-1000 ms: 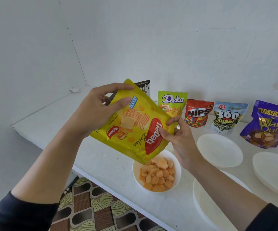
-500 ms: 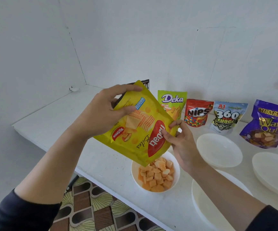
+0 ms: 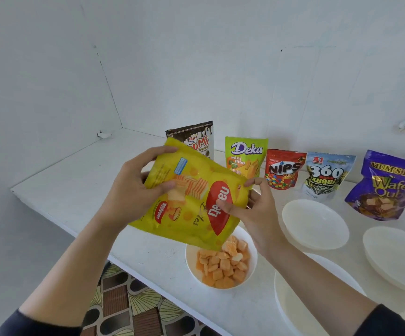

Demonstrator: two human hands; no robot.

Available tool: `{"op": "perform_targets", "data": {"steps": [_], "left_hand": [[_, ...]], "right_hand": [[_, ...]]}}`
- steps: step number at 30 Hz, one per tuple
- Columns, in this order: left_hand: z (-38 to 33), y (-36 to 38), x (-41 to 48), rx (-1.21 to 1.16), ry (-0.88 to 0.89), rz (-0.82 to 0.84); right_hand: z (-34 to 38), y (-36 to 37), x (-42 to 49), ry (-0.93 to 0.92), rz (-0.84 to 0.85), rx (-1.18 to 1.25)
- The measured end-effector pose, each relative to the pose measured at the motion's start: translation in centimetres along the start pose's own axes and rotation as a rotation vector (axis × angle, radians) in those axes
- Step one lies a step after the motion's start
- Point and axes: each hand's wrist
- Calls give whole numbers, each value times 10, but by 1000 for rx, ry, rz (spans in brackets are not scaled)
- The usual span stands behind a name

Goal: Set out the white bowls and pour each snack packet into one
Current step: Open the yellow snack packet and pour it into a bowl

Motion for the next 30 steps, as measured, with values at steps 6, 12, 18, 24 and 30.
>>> {"op": "perform_targets", "data": {"steps": [6, 12, 18, 24, 30], "left_hand": [[37, 3, -18, -246, -172, -208], [38, 14, -17, -163, -215, -248], [46, 20, -18, -194, -168, -356], [52, 31, -16, -217, -145, -464], [52, 31, -11, -168, -107, -547]], "right_hand": [[-6, 6, 7, 133, 41, -130], [2, 12, 14, 73, 51, -242], [9, 2, 18, 81, 98, -268], [19, 0, 19, 167, 134, -54], [21, -6, 20, 243, 317, -89]]}}
Point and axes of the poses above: each hand's wrist, its own x-axis towards the middle knuckle, its own y-axis out of the palm, z = x × y, and after that the axes turned 3 degrees about y, right-handed
